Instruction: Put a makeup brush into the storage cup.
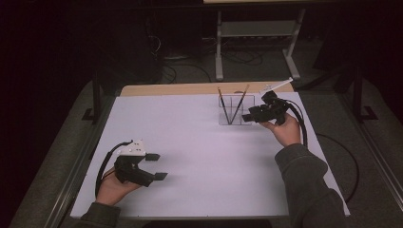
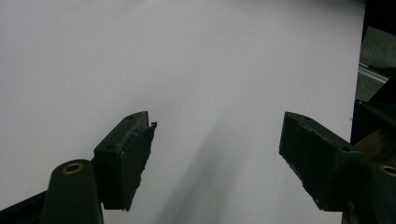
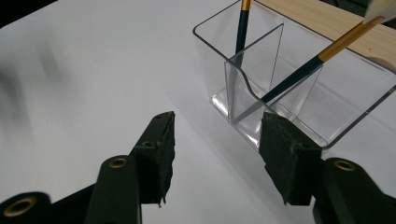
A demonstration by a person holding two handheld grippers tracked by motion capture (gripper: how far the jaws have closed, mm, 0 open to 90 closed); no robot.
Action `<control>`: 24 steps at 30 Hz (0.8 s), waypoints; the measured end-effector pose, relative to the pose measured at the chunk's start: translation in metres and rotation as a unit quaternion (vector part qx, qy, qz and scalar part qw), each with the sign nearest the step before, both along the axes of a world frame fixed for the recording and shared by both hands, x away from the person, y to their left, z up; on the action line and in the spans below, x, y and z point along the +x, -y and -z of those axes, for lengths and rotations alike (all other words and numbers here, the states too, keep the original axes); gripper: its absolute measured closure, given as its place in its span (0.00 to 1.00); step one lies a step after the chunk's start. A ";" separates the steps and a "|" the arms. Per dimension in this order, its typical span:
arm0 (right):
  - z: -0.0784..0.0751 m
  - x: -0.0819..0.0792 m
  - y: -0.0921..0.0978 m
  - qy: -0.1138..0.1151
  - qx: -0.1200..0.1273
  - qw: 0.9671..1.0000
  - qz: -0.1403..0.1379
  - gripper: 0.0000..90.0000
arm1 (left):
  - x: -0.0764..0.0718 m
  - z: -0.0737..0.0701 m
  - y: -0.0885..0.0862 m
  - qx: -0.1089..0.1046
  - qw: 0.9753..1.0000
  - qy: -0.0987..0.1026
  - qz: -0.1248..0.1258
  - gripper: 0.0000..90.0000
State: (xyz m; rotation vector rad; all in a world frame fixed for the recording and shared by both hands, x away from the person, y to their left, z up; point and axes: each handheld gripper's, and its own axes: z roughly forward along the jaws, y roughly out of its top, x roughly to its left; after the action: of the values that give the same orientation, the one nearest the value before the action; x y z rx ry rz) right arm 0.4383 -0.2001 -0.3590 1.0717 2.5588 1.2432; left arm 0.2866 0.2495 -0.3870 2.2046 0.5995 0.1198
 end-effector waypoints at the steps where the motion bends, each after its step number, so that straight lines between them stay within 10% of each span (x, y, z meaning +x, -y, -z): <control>1: -0.001 -0.002 0.000 -0.005 0.004 1.000 0.004 0.49 | 0.000 0.000 0.000 0.000 1.000 0.000 -0.001 0.27; 24: 0.003 -0.028 0.008 0.017 0.012 1.000 0.002 0.37 | 0.003 0.001 -0.001 -0.001 1.000 0.003 -0.012 0.23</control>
State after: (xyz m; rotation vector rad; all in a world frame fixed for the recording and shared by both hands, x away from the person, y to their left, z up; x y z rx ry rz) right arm 0.4103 -0.2078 -0.3622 1.0497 2.5209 1.2843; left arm 0.2897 0.2510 -0.3883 2.1955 0.6233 0.1382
